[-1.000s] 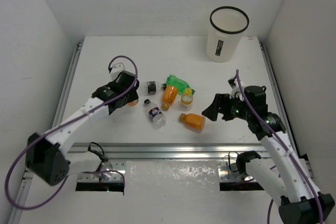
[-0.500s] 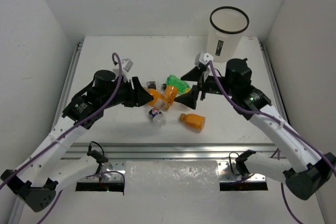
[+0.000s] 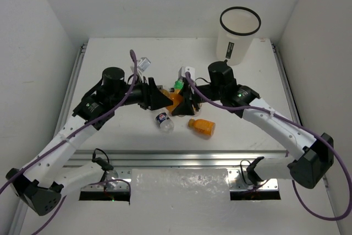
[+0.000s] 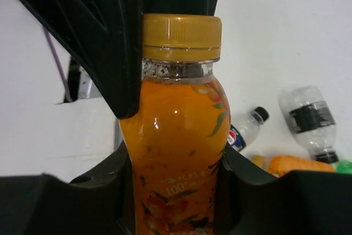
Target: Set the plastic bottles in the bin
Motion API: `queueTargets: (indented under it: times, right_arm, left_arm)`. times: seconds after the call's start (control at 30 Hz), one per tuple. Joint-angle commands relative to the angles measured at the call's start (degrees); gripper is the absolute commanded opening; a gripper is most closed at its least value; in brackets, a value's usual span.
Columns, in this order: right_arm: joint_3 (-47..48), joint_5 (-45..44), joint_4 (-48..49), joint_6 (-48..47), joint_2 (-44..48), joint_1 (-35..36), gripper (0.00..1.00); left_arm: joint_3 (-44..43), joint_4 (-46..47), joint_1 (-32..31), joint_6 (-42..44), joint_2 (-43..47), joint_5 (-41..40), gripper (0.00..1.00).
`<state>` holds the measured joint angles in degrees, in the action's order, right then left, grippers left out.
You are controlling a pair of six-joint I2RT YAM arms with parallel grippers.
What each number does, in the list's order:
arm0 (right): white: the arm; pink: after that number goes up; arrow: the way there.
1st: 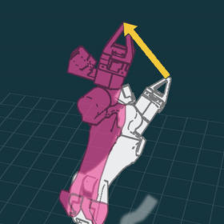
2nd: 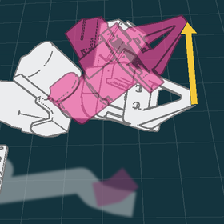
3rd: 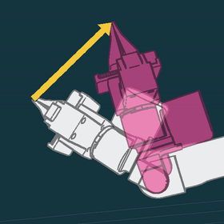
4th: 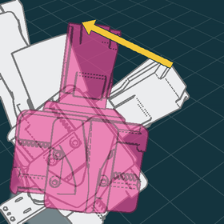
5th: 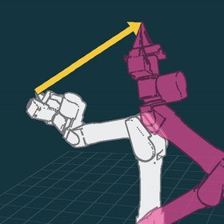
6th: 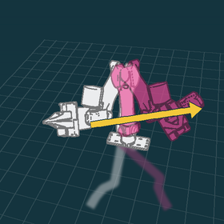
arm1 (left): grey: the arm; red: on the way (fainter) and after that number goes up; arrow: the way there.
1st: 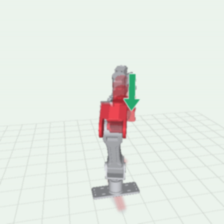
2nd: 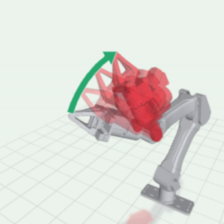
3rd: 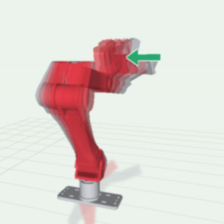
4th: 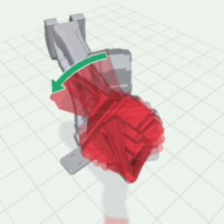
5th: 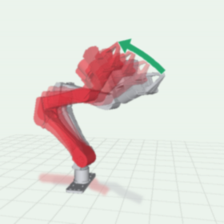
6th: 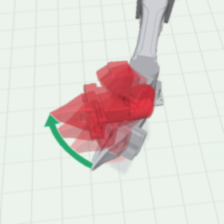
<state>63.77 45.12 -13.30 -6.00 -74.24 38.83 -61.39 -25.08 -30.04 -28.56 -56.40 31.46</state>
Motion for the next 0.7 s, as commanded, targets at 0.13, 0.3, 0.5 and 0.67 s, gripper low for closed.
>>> queueTargets:
  times: [0.13,0.3,0.5,0.67]
  right_arm:
    - [0.6,-25.8,12.1,5.5,2.4,0.2,0.14]
    - [17.1,-50.2,-1.2,19.9,-9.6,-16.0,0.16]
    - [43.2,-58.1,-2.8,18.5,-28.0,-27.6,0.17]
    - [65.1,-59.7,-3.7,15.6,-47.9,-32.1,0.18]
  left_arm:
    - [-11.2,-9.7,-0.5,-6.1,-0.1,-42.4,1.00]
    - [-7.4,-15.4,-0.5,-12.4,7.5,-69.2,1.00]
    - [4.4,-6.1,-0.5,-12.5,10.7,-64.4,1.00]
    - [7.9,-4.3,-0.6,-12.7,5.7,-60.8,1.00]
